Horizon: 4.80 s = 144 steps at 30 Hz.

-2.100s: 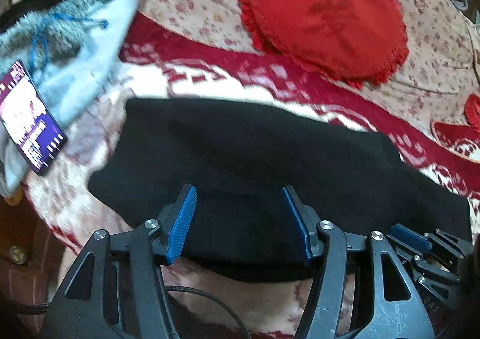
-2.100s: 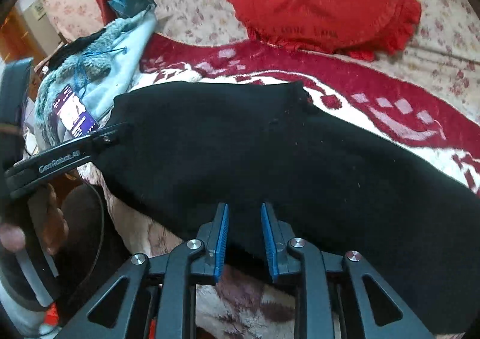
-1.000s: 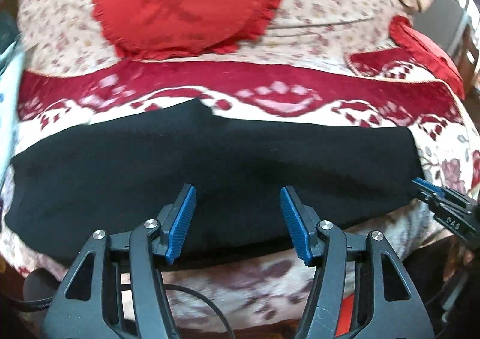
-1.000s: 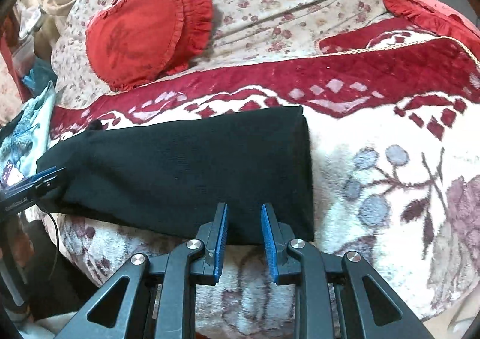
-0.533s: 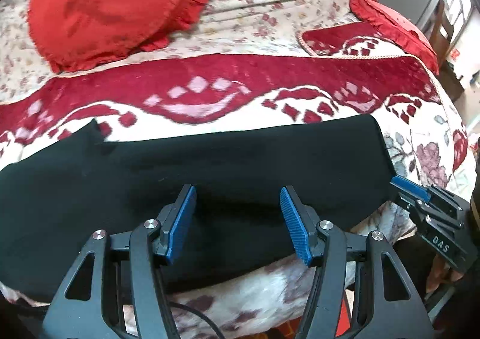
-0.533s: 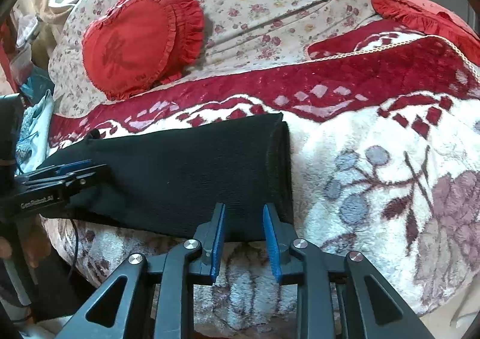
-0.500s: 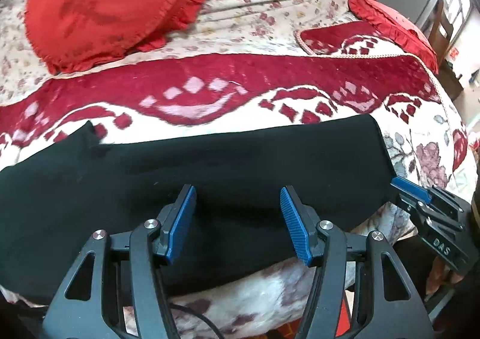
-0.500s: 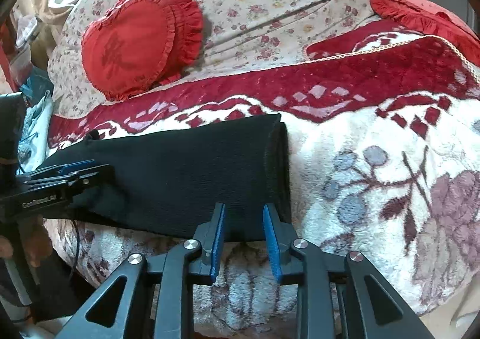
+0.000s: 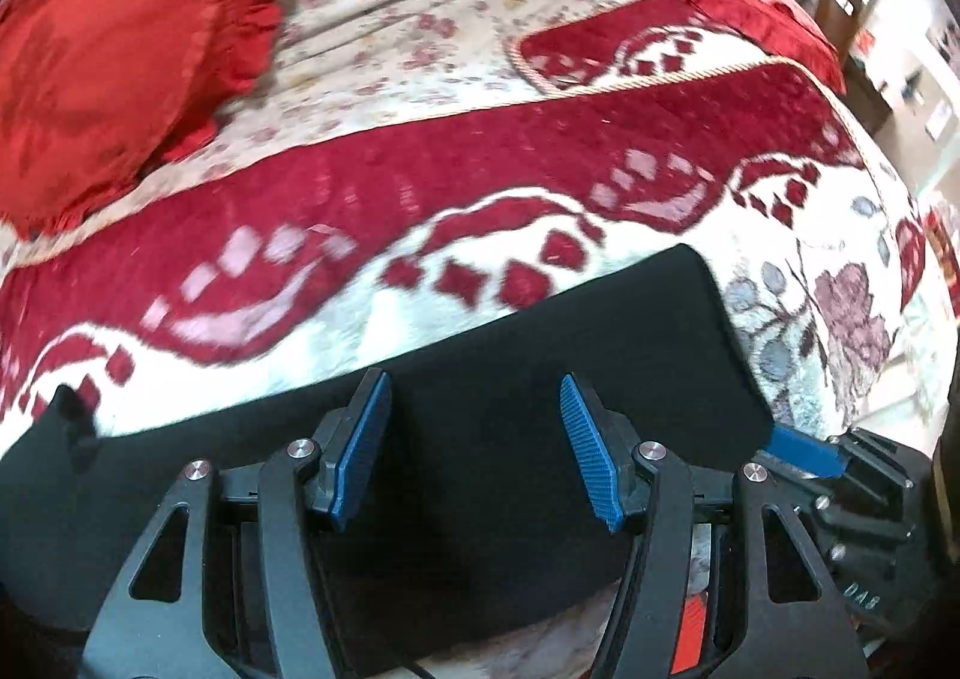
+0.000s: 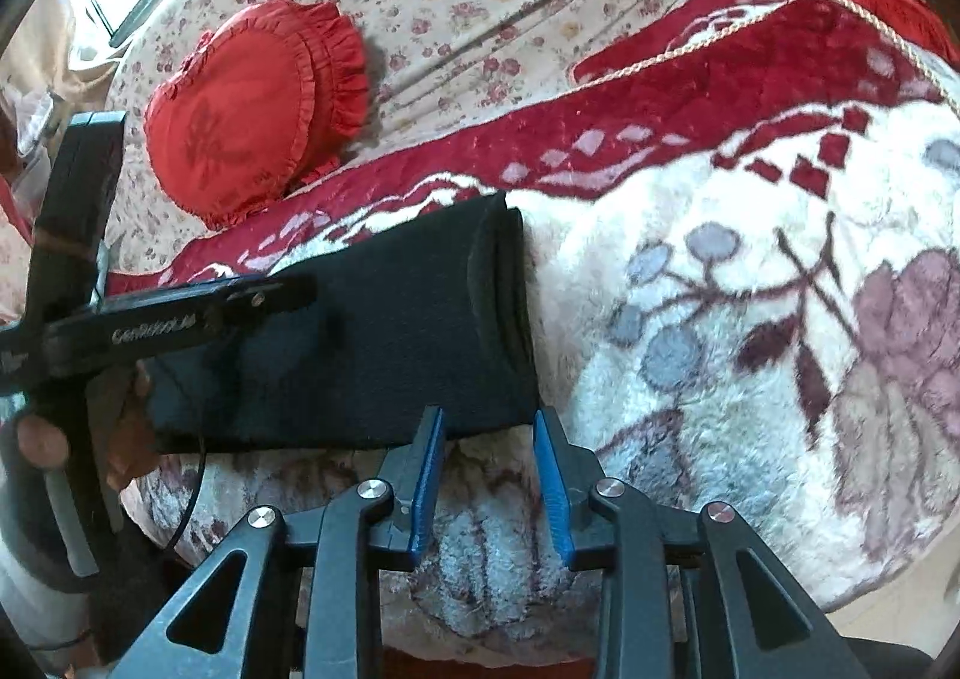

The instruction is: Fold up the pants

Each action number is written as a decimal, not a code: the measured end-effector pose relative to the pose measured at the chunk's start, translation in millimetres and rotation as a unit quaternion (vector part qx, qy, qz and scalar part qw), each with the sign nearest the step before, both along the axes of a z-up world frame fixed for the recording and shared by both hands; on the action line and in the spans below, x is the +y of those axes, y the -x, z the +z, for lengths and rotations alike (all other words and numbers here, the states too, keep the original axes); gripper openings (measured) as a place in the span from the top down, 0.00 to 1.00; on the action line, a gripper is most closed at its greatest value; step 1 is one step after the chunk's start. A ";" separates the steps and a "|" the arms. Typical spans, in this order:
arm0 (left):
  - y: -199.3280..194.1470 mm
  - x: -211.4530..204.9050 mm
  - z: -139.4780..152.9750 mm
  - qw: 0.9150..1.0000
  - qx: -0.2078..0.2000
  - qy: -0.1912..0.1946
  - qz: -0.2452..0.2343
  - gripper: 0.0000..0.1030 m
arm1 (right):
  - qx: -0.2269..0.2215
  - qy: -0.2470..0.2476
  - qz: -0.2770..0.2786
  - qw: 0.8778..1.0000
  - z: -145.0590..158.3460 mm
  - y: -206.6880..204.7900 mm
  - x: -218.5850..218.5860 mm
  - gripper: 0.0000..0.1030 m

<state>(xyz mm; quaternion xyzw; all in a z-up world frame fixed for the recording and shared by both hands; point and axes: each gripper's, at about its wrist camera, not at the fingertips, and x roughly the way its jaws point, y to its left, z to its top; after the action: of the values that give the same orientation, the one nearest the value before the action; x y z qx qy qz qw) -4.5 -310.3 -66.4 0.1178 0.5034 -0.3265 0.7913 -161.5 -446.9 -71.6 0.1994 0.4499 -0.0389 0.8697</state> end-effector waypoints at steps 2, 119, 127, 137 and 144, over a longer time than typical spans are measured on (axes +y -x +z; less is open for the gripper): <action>0.0 -12.1 1.0 1.000 0.004 -0.003 -0.014 0.44 | -0.003 -0.009 -0.002 1.000 -1.6 1.6 -1.6 0.72; -7.4 192.8 -1.5 0.976 0.006 -0.002 0.218 0.52 | -0.030 0.050 0.226 0.972 12.5 -150.6 172.6 0.85; 0.4 194.0 0.1 0.973 0.000 0.002 0.229 0.52 | -0.047 0.059 0.237 0.969 36.7 -99.3 173.3 0.85; 10.0 197.0 0.4 0.972 -0.006 0.003 0.233 0.52 | -0.006 0.069 0.242 0.968 8.5 -76.5 182.8 0.85; 22.1 206.3 7.8 0.971 -0.012 0.005 0.238 0.52 | -0.032 0.055 0.241 0.968 30.5 -83.2 186.8 0.85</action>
<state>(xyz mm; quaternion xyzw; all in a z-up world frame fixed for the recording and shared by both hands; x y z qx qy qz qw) -26.6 -103.9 -58.5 -0.0060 0.5058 -0.1298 0.8528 -78.3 -260.2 -41.1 0.0377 0.4541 0.1534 0.8768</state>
